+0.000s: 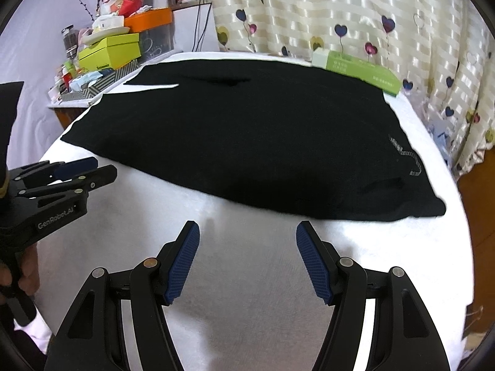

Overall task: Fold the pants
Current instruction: 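Move the left tool onto the black pants and close on the fabric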

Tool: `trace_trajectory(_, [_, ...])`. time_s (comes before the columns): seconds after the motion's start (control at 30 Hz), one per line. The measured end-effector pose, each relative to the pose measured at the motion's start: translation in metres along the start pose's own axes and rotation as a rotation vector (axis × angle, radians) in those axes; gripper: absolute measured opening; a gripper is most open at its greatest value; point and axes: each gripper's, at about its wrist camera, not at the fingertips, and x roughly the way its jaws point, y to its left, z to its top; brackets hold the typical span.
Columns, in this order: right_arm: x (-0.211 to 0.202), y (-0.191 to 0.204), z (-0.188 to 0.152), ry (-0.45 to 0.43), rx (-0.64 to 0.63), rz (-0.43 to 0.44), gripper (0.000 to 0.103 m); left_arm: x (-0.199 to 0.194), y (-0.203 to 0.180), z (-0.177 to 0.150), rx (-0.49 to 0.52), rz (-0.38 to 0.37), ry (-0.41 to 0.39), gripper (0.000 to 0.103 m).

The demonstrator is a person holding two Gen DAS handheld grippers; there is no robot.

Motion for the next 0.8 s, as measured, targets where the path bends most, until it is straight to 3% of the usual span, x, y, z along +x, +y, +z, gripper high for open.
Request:
trace_trajectory(0.43, [0.000,-0.012,0.048,-0.046,-0.055,0.067,0.066,-0.004,0.014,0.052,0.027,-0.057,-0.038,0.039])
trace_trajectory(0.8, [0.042,-0.040,0.108,-0.042,-0.135,0.135,0.066,0.041,0.044,0.118,0.045,-0.059,-0.039,0.039])
